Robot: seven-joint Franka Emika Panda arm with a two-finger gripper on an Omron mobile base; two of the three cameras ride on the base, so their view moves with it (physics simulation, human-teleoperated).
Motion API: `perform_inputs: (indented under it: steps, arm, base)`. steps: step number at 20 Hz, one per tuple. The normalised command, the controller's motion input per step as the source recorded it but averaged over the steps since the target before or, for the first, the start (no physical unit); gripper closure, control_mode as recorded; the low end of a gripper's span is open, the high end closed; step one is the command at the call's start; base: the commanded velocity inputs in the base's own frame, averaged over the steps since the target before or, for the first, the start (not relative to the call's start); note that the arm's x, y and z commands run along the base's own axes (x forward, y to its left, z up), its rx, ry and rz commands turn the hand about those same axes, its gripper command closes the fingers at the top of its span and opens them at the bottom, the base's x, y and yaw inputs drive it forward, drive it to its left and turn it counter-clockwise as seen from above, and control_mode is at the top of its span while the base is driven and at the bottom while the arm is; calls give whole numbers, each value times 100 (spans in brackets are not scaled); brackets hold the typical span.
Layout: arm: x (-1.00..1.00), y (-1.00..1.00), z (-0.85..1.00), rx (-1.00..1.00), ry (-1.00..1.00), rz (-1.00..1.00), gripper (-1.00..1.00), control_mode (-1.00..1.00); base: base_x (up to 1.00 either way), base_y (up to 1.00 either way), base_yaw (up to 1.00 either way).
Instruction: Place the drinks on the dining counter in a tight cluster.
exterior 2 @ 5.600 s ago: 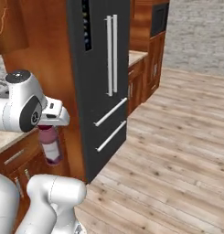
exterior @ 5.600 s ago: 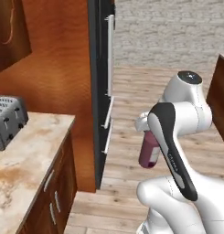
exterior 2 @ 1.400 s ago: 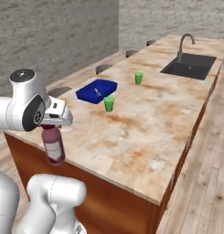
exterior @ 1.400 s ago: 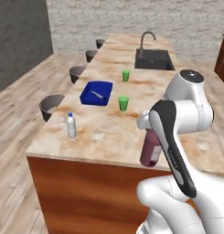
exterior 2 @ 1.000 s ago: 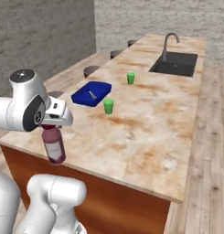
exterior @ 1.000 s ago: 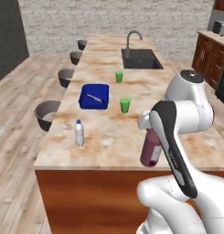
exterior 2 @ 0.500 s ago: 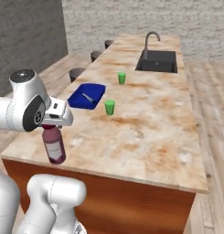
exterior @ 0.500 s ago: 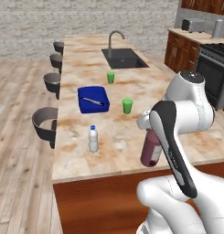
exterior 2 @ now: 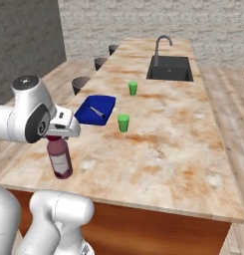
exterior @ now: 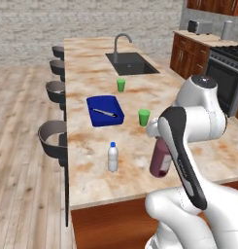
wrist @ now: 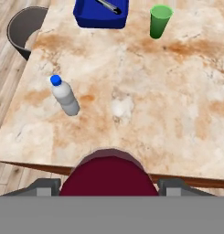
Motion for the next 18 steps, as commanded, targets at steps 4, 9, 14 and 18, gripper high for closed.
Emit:
perform_inputs:
  steps: [4, 9, 14, 18]
  arm:
    - [0, 0, 0, 0, 0, 0, 100, 100]
    - [0, 0, 0, 0, 0, 0, 100, 100]
    - [2, 0, 0, 0, 0, 0, 100, -100]
    - [64, 0, 0, 0, 0, 21, 100, -100]
  base:
    - [0, 0, 0]
    - [0, 0, 0]
    - [0, 0, 0]
    - [0, 0, 0]
